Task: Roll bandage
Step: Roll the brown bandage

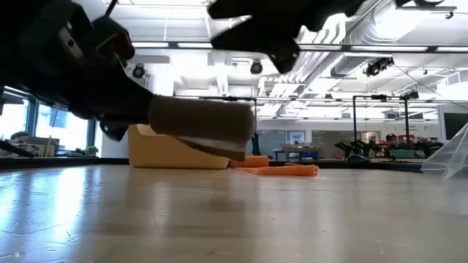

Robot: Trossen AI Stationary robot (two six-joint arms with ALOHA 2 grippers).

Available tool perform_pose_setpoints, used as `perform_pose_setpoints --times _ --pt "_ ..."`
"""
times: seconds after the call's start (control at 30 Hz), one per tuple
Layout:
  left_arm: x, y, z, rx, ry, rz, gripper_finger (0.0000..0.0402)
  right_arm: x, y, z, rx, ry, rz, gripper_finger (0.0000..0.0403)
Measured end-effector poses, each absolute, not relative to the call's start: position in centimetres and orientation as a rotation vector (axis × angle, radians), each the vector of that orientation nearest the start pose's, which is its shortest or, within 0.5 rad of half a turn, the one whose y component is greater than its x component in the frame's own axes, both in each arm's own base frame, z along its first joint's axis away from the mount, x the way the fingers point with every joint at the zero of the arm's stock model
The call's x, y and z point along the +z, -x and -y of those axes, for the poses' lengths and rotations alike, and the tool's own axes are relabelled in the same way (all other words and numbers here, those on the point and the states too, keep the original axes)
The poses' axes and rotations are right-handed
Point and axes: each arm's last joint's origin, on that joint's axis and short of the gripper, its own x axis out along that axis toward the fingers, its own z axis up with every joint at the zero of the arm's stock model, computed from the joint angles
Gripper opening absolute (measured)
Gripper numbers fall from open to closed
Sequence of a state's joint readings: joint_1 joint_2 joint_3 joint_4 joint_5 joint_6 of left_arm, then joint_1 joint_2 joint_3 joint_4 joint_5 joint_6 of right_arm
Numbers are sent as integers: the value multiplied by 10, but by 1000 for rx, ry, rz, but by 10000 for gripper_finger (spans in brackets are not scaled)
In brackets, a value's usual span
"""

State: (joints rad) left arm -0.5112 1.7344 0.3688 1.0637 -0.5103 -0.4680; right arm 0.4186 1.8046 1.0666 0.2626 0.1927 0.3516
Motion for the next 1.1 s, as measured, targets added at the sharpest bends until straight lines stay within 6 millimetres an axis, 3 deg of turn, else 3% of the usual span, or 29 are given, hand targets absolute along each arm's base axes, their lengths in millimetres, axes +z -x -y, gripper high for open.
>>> perform_pose_setpoints --times 0.13,0.3,0.47,0.57,0.73,0.87,1.1 --pt "111 -244 127 49 215 -319 10 204 -368 -138 105 -137 -554 172" --pt "116 -257 142 40 -3 -424 10 221 -381 -117 112 -118 -664 223" --pt "125 -265 155 59 -247 -471 10 219 -384 -102 168 -151 -721 276" --pt "133 -268 163 49 -358 -452 10 204 -386 -100 158 -148 -765 289" --pt "139 -267 173 66 -485 -431 10 175 -394 -107 199 -161 -815 291" --pt "140 -264 180 46 -542 -423 10 166 -397 -115 244 -168 -811 283" --pt "142 -262 184 43 -575 -407 15 169 -400 -115 340 -200 -789 202"
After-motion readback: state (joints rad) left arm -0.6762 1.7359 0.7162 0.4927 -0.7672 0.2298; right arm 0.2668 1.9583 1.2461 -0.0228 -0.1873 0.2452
